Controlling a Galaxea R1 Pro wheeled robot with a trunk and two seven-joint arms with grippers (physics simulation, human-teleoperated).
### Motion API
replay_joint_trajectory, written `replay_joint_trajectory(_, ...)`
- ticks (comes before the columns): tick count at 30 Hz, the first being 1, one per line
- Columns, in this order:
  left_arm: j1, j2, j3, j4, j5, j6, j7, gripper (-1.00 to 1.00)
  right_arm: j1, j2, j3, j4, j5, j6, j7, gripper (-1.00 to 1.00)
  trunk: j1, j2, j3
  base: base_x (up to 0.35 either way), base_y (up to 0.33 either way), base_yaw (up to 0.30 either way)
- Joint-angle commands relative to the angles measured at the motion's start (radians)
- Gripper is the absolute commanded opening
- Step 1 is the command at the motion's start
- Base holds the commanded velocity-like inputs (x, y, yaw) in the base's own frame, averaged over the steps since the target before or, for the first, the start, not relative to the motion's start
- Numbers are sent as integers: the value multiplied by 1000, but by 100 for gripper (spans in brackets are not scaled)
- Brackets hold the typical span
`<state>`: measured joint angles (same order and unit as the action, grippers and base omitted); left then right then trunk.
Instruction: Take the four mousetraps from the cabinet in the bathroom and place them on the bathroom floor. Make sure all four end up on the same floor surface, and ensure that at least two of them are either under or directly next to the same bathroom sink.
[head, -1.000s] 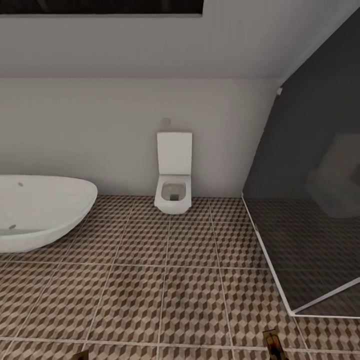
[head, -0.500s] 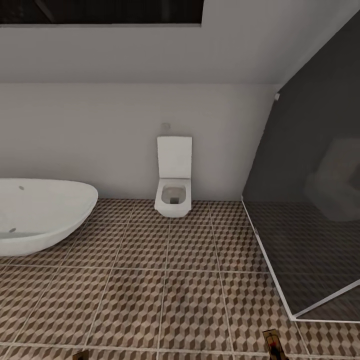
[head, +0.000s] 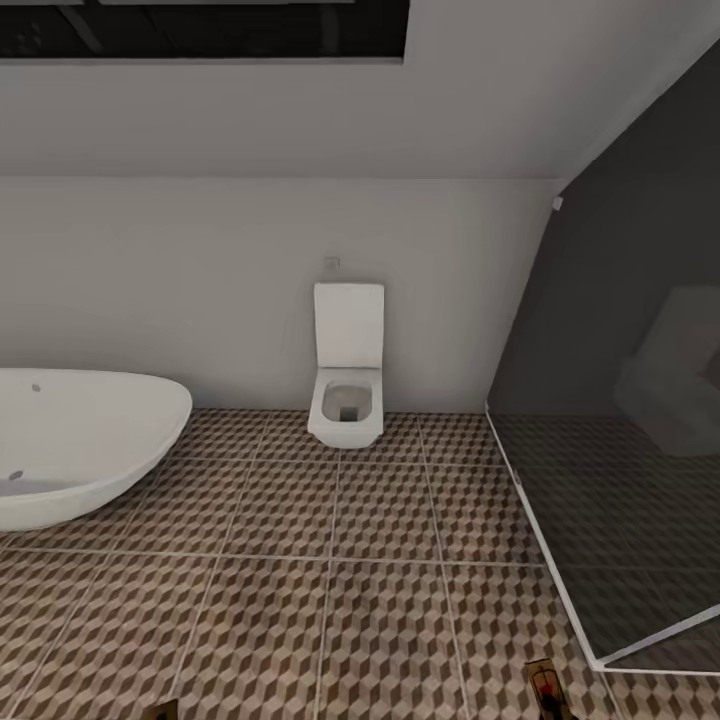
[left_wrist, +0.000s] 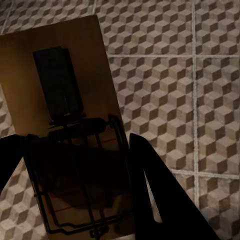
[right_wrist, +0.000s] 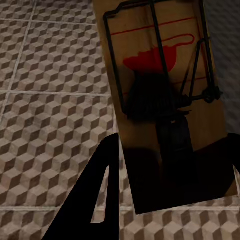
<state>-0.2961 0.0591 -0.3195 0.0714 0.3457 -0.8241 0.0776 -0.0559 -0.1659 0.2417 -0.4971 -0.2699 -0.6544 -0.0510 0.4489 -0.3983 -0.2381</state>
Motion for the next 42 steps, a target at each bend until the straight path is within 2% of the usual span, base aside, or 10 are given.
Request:
replay_joint_trajectory(1, -1, -1, -9, 3, -4, -4, 8, -100, -1, -1, 8, 0, -9, -4, -3, -100, 1, -2, -2, 324, 0, 0)
replay_joint_trajectory(32, -1, -1, -9, 4, -4, -4, 8, -100, -1, -2, 8, 0, -9, 0, -5, -100, 1, -2, -1, 328, 0, 0)
replay_joint_trajectory(35, -1, -1, -9, 4, -4, -4, 8, -100, -1, -3, 6, 0, -10, 20, -6, -100, 1, -2, -1, 105, 0, 0)
replay_joint_trajectory(42, -1, -6, -9, 3, -4, -4, 11, -100, -1, -4, 4, -28, -15, 229, -3, -100, 1, -2, -1, 17, 0, 0)
